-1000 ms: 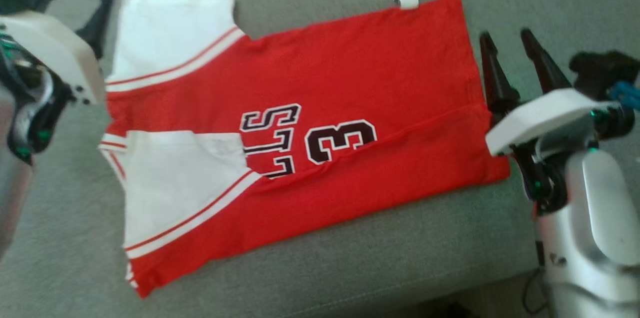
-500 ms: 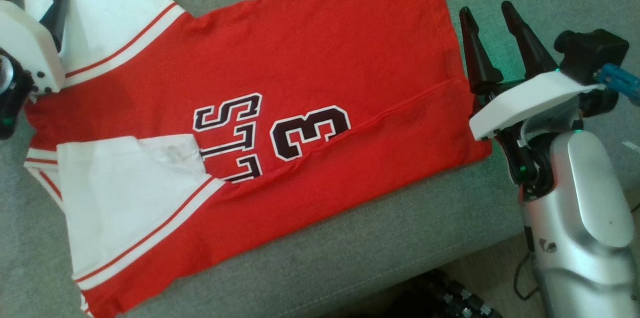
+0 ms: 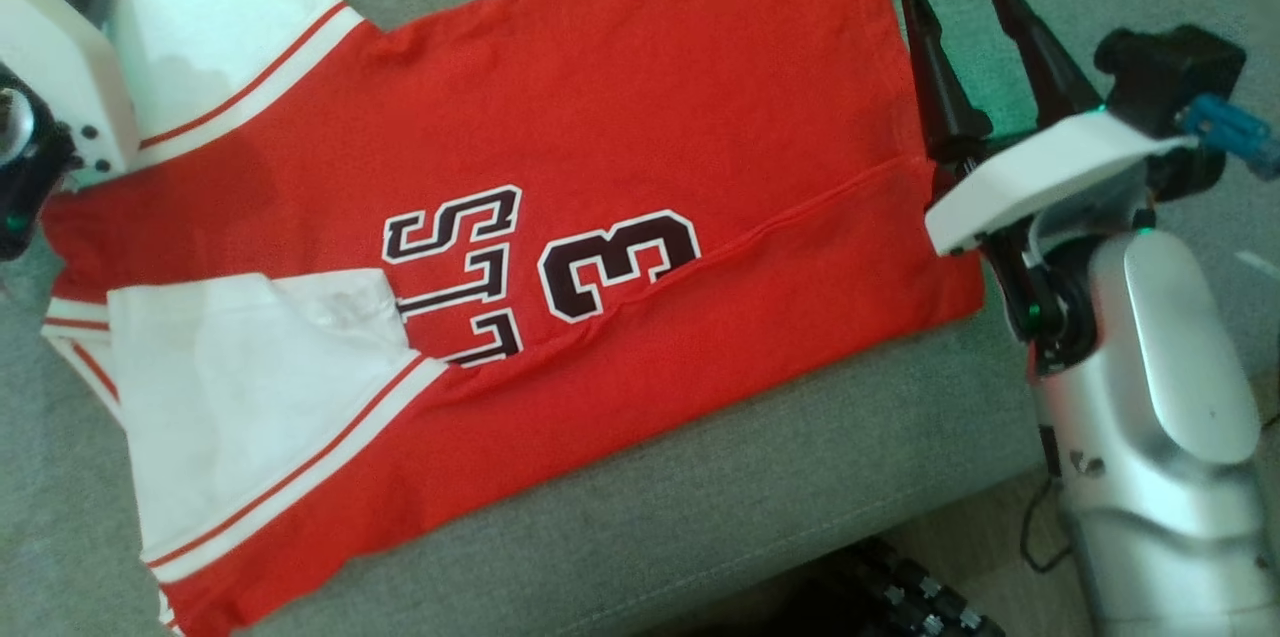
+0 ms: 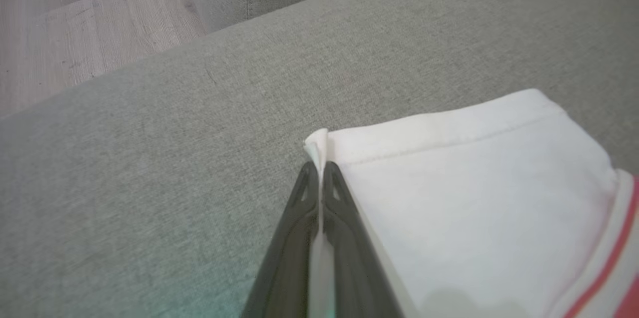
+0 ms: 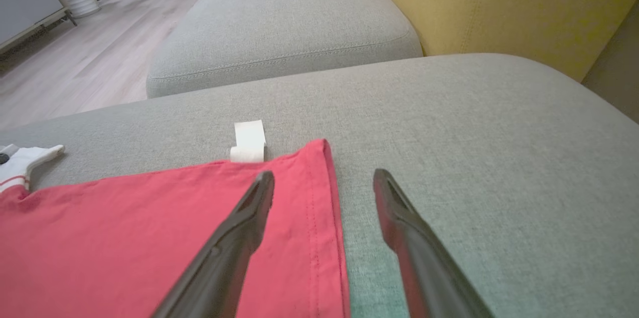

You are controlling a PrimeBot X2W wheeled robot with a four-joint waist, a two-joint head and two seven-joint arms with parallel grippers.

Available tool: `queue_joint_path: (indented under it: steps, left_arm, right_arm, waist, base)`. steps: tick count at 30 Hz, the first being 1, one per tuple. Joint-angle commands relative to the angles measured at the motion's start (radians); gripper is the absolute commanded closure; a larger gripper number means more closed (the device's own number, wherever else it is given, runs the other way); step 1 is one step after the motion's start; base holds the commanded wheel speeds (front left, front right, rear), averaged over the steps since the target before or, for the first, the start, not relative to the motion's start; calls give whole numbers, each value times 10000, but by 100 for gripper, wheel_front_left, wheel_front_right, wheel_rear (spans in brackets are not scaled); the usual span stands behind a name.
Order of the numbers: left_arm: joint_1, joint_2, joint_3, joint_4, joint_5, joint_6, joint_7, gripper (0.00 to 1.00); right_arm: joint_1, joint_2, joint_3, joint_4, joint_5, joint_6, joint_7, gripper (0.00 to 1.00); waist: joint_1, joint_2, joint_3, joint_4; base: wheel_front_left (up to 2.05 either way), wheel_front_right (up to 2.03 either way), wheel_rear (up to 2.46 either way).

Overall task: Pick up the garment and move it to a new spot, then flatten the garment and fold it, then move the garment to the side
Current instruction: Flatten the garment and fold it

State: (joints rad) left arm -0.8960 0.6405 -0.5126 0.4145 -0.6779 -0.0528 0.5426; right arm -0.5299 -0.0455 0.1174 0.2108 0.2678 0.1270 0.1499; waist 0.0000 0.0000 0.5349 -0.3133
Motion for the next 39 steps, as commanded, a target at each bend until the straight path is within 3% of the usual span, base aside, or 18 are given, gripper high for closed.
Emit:
queue_joint_path:
  steps: [1,11,26,28,29,33,35,39]
  left_arm:
    - [-142,409,322,-295,102,4,-155,100]
    - [-439,-104,250,-764,466,-78,-1734,100]
    - [-383,-835,-281,-1778,575,-269,-2524,100]
    - [-383,-878,-337,-1802,573,-291,-2561,100]
    - [-385,-891,-362,-1805,568,-301,-2567,100]
    - [-418,-905,-421,-1813,544,-332,-2576,100]
    - [-436,-891,-424,-1803,527,-341,-2592,100]
    - [-381,-823,-355,-1802,492,-300,-2727,100]
  right_arm:
    - [-341,-47,149,-232,-152,37,82,0]
    - [-2027,-529,-175,1476,-886,37,1129,0]
    - [-4025,-1228,-105,4800,-1331,37,2808,0]
    - [-4114,-1233,-107,5045,-1373,37,2885,25]
    - [-4148,-1227,-109,5136,-1377,37,2918,50]
    - [-4295,-1252,-80,5371,-1388,37,2894,77]
    - [-4379,-1272,-45,5453,-1412,37,2776,100]
    - [-4473,-1237,70,5539,-1366,37,2341,100]
  waist:
    - [0,0,-49,57]
    - [0,0,-348,904]
    - [0,0,-232,2038]
    - [0,0,-257,2070]
    - [0,0,-271,2080]
    - [0,0,-320,2098]
    - [0,0,-343,2095]
    - [0,0,-441,2080]
  base:
    - [0,0,0]
    - [0,0,0]
    - [0,0,0]
    - [0,0,0]
    - [0,0,0]
    - [0,0,0]
    - [0,0,0]
    - [0,0,0]
